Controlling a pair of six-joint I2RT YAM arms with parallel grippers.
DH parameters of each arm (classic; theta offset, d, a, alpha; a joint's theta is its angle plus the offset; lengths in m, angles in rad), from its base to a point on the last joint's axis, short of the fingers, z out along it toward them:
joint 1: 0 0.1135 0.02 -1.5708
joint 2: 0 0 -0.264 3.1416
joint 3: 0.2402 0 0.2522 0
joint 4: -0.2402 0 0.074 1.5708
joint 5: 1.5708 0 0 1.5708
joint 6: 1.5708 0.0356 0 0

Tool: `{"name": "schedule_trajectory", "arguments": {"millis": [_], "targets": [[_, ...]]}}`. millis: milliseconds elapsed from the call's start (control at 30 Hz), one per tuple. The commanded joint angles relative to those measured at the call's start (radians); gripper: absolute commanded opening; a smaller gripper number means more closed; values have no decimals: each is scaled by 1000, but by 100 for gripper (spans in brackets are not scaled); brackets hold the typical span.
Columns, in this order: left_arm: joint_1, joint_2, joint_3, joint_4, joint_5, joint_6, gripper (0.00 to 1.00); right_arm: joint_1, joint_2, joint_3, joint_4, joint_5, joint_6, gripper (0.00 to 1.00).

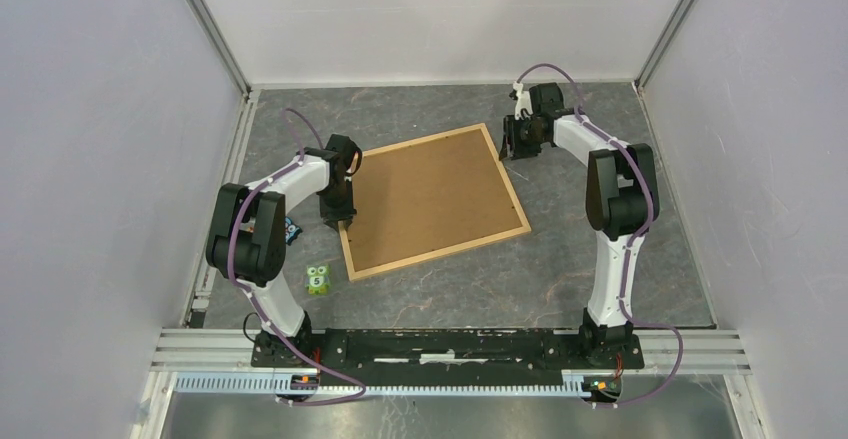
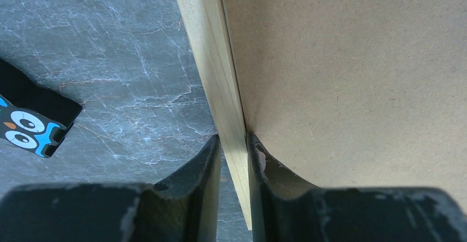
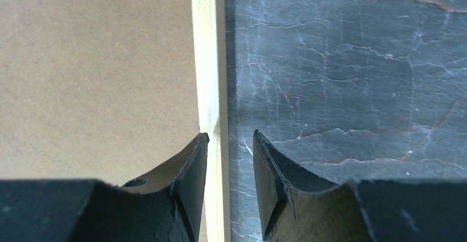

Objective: Put the photo into the frame

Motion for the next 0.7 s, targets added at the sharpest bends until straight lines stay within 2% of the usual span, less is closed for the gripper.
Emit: {"name": "schedule_trajectory", "arguments": {"millis": [0,400,667], "targets": [[-14,40,-25,24,9,46,30,10,5,14,44,-44,1,42],[-19,41,-25,24,10,47,30,12,38,4,22,-20,-22,34],[-21,41,-25,23,8,47,30,28,72,34,-27,3,-51,34]]}}
